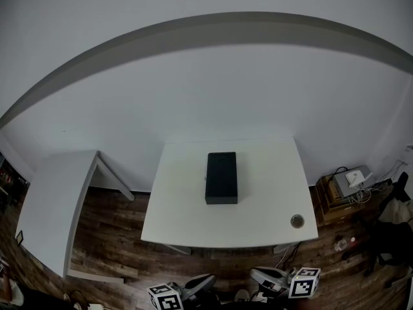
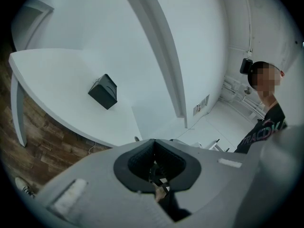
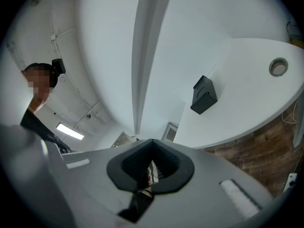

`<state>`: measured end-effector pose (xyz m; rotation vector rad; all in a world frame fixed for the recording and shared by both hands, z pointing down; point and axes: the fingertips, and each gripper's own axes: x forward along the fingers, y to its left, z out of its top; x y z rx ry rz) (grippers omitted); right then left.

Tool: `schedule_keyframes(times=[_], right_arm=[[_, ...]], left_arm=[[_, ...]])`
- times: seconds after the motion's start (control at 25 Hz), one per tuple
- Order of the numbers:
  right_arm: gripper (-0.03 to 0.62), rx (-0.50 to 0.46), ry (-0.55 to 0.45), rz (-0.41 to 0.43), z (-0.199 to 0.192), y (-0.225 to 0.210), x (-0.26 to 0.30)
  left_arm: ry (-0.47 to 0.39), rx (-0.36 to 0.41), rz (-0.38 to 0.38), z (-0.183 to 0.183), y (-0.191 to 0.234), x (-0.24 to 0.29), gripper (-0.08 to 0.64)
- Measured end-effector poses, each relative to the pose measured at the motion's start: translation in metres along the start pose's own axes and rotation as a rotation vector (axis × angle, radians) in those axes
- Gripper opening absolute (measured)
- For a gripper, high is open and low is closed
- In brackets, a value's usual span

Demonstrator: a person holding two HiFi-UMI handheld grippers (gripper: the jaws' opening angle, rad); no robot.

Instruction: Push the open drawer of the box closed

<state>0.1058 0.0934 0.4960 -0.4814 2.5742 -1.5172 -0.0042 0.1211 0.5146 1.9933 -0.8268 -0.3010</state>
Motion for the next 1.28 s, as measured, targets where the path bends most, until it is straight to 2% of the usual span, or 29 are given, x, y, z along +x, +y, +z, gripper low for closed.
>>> schedule_keyframes(times=[0.48, 1.28], right_arm=[[0.003, 0.005, 0.001, -0.006, -0.007, 0.003, -0.011], [0.003, 0.005, 0.011, -0.004, -0.009, 0.004, -0.016]], left_arm=[[-0.047, -0.024, 0.007, -0.006, 0.003, -0.003, 0.003], [-0.027, -0.002, 0.010, -0.012, -0.006, 0.000, 0.003]])
